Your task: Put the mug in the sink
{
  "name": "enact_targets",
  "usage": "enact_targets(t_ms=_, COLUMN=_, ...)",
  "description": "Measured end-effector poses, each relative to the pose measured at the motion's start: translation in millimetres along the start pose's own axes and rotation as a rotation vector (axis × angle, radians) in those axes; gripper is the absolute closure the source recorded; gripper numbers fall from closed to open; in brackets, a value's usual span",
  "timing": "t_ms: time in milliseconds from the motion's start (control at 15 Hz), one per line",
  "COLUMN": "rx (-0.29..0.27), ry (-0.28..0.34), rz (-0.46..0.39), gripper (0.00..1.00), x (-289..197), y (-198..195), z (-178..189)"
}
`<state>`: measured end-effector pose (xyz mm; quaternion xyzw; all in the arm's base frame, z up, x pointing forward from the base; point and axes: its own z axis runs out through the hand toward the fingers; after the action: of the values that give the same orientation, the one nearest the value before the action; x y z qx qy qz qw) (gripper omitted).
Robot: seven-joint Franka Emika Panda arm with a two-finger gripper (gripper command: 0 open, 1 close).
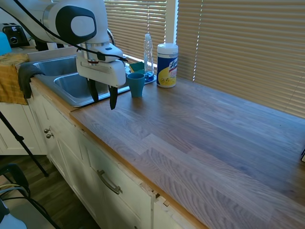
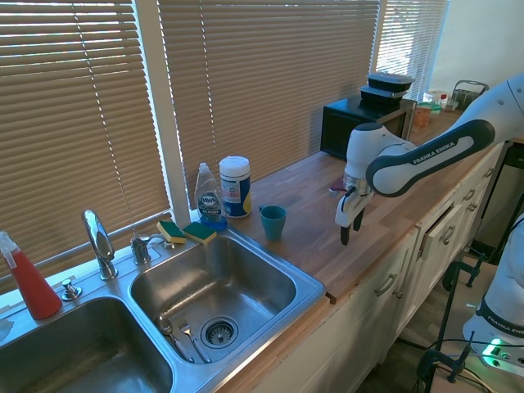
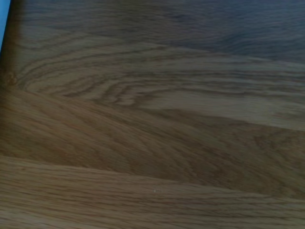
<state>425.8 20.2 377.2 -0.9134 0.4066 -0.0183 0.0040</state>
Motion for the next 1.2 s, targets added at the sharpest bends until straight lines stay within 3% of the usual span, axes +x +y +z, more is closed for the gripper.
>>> enact_targets(t_ms=267, rx=0.010, ry=0.024, rz=-0.014, gripper=0.00, x=-1, y=-8, z=-8)
enact_targets(t_ms=733, rx=0.135, ry=0.115, rz=-0.041, gripper=0.00, x=24, y=-89, z=-79)
enact_targets(t_ms=1200, rx=0.172, ry=0.133, rz=-0.015, gripper=0.00, x=59, y=-185, z=-68)
